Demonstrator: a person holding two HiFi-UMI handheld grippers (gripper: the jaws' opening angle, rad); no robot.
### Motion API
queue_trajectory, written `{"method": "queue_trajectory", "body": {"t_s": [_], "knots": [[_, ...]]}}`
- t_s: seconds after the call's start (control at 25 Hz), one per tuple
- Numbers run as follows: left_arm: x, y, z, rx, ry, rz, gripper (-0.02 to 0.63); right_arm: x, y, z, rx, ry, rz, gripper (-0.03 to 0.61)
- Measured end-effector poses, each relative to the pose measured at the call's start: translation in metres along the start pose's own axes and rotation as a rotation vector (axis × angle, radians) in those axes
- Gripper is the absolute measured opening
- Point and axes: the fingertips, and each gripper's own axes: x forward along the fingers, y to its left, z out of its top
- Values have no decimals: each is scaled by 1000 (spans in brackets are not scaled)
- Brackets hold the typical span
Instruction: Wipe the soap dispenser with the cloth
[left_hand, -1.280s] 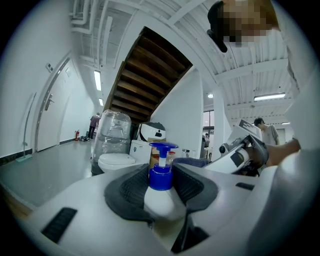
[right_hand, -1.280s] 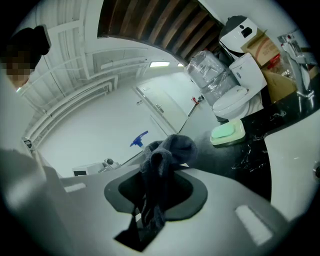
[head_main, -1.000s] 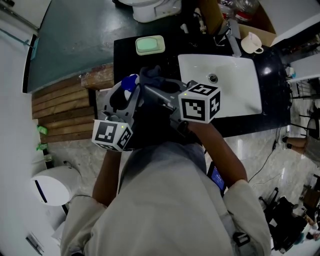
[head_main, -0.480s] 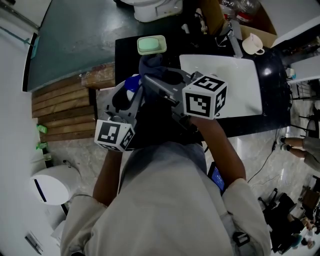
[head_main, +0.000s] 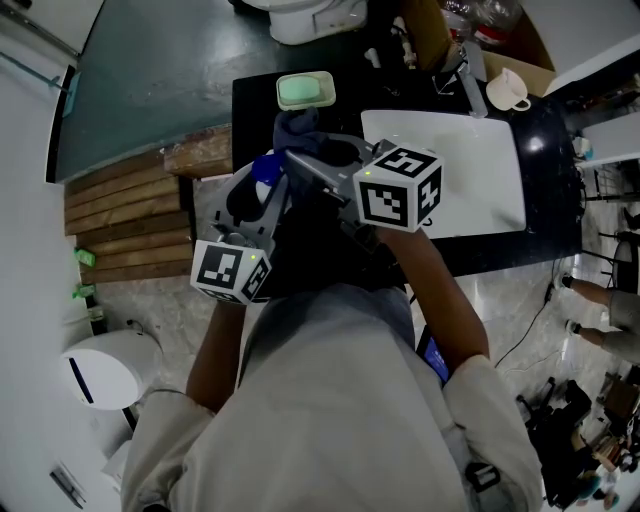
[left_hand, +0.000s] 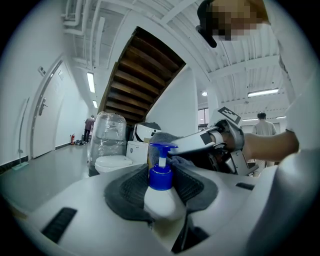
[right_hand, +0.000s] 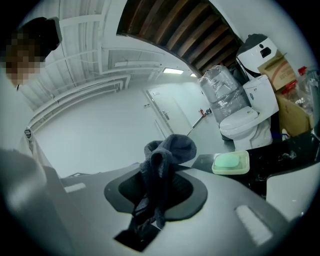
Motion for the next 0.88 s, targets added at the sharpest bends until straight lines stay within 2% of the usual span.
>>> {"method": "queue_trajectory", "body": {"t_s": [0.72, 0.88], "knots": [[-2, 3, 4, -1, -10, -5, 144, 7, -31, -23, 67, 23, -77, 75], [-2, 3, 2, -11, -12, -8, 144, 9, -38, -33, 62, 56, -102, 75]]}}
